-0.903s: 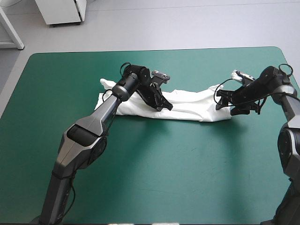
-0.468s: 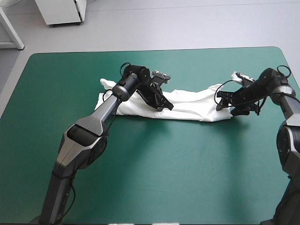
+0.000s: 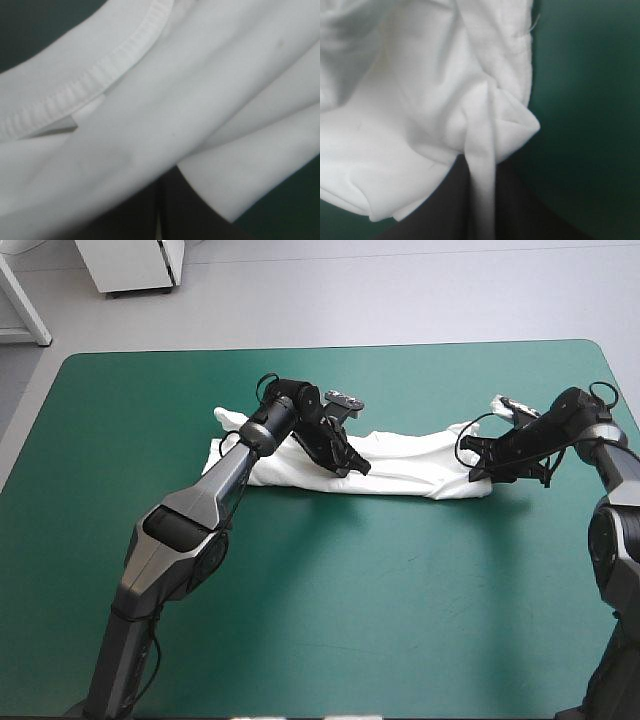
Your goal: Fold the cloth
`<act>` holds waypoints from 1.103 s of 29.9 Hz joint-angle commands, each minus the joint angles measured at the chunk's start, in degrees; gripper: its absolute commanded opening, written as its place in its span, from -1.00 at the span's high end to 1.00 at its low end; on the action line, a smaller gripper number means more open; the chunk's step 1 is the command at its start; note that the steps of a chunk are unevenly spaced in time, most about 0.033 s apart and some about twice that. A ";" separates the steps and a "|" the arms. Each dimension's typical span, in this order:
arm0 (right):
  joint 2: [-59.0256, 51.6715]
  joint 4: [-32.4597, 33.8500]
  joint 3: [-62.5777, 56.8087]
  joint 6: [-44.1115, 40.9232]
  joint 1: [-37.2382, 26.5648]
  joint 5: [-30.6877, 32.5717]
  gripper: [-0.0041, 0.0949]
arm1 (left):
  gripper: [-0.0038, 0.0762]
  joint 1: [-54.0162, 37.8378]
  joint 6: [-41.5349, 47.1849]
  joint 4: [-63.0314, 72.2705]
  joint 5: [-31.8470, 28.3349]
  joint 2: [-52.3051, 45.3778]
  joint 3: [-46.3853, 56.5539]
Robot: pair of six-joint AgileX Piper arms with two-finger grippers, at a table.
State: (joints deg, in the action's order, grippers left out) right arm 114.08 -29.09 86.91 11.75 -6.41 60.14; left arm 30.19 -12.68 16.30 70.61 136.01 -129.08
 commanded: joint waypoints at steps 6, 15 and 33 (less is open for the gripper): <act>-3.20 -1.78 4.26 0.72 -0.04 2.23 0.95 | 0.96 0.54 0.36 2.63 2.91 -2.41 -0.95; -6.54 -8.35 11.08 2.27 -0.04 6.21 0.95 | 0.96 0.54 0.36 2.63 2.91 -2.41 -0.95; -13.02 -15.30 17.13 5.05 8.39 7.83 0.95 | 0.96 0.54 0.36 2.63 2.51 -2.41 -0.95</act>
State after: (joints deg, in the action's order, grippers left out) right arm 104.53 -41.05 102.01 15.89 0.58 68.58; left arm 30.19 -12.68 16.48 70.51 136.06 -129.08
